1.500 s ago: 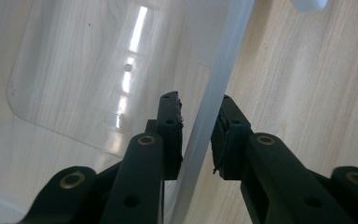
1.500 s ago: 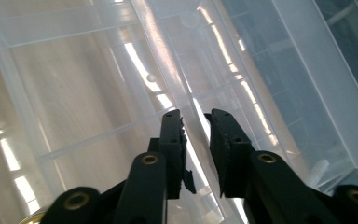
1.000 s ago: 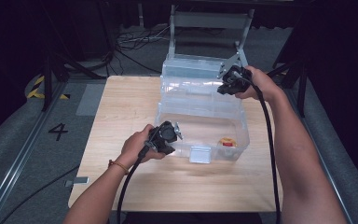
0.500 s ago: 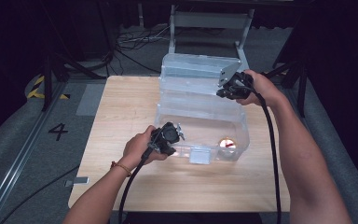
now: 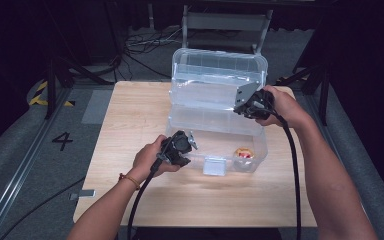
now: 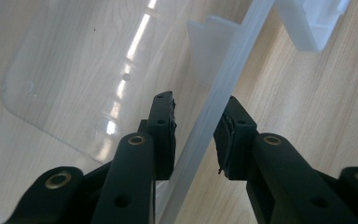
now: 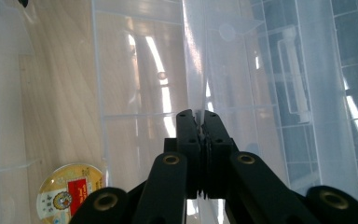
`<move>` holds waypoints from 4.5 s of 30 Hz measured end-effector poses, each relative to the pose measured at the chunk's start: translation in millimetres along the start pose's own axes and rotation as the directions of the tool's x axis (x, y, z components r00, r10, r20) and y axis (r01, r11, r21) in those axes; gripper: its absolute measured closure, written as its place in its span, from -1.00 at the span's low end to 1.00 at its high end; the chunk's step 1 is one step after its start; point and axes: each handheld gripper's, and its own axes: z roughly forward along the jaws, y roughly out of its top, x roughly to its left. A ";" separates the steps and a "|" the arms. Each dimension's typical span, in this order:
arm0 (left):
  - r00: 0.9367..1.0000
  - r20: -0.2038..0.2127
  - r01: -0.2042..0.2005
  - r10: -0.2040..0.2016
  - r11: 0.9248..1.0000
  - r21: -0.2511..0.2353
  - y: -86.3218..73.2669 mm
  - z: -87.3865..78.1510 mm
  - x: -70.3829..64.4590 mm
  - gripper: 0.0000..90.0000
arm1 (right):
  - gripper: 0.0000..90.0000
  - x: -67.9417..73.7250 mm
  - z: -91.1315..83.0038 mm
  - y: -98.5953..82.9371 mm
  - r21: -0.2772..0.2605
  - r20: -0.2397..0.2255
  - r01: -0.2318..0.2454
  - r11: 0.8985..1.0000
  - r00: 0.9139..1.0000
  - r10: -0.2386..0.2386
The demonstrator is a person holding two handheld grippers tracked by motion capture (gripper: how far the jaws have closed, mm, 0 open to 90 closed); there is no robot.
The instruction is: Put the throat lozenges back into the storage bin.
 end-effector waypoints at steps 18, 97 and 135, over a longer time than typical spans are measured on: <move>0.999 -0.032 0.008 -0.008 0.999 -0.031 11.4 3.4 -9.4 0.57 | 0.91 6.6 4.5 3.1 0.009 0.044 0.025 1.000 0.999 -0.026; 0.932 -0.096 0.219 -0.350 0.752 -0.621 -20.6 -100.6 115.7 1.00 | 0.66 38.6 -9.1 -28.7 -0.058 0.071 -0.137 0.989 0.987 0.141; 0.917 -0.097 0.242 -0.386 0.734 -0.635 -1.0 -111.1 139.2 1.00 | 0.64 53.8 -8.7 -37.2 -0.087 0.064 -0.134 0.987 0.988 0.140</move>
